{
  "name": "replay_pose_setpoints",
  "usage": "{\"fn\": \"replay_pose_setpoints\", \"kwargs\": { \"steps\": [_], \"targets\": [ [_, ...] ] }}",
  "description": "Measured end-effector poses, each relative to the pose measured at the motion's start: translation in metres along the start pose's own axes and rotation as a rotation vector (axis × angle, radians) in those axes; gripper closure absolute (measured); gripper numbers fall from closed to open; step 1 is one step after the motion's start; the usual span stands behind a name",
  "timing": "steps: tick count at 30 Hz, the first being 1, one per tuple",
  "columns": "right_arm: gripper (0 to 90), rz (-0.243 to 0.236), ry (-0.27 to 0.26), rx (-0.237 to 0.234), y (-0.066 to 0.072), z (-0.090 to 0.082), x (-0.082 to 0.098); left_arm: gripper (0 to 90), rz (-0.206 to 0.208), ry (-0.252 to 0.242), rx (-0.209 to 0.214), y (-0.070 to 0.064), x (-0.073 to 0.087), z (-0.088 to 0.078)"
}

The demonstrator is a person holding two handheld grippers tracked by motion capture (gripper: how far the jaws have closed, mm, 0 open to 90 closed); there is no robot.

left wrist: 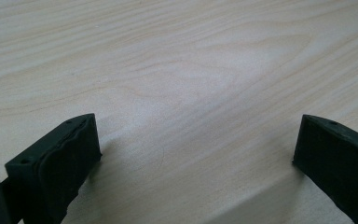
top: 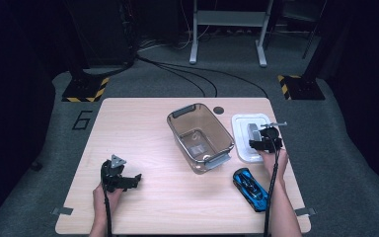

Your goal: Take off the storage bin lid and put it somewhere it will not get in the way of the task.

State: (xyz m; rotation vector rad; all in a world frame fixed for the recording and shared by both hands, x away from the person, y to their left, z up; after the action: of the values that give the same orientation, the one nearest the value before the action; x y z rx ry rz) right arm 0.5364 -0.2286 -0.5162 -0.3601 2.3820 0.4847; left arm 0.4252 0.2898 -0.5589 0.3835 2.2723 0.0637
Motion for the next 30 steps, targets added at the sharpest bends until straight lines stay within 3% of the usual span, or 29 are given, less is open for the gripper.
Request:
{"fn": "replay_pose_setpoints", "kwargs": {
  "steps": [8, 14, 18, 19, 30],
  "targets": [
    [17.2, -0.022, 0.033, -0.059, 0.013, -0.016, 0.003, 0.3, 0.001, 0.001, 0.000, 0.000, 0.000, 0.000],
    [8.3, -0.070, 0.081, -0.067, 0.024, -0.023, 0.011, 0.3, 0.001, 0.001, 0.000, 0.000, 0.000, 0.000],
    [3.9, -0.076, 0.089, -0.081, 0.031, -0.028, 0.014, 0.3, 0.000, 0.000, 0.000, 0.000, 0.000, 0.000],
    [1.3, -0.093, 0.094, -0.099, 0.035, -0.030, 0.016, 0.3, 0.000, 0.000, 0.000, 0.000, 0.000, 0.000],
    [0.0, -0.158, 0.115, -0.107, 0.059, -0.044, 0.029, 0.3, 0.001, 0.000, 0.001, 0.000, 0.000, 0.000]
  ]
}}
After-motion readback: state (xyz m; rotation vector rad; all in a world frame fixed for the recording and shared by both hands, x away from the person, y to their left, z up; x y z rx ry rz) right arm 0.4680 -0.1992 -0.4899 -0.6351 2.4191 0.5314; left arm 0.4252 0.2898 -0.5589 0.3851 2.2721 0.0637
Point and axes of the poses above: each handheld gripper's, and its own axes: z roughly forward along the jaws, x roughly out of its underside, y roughly to its left, the point moved 4 cm from there along z, roughly forward along the jaws, and after that the axes turned 14 degrees about -x, right-handed, at the moved point
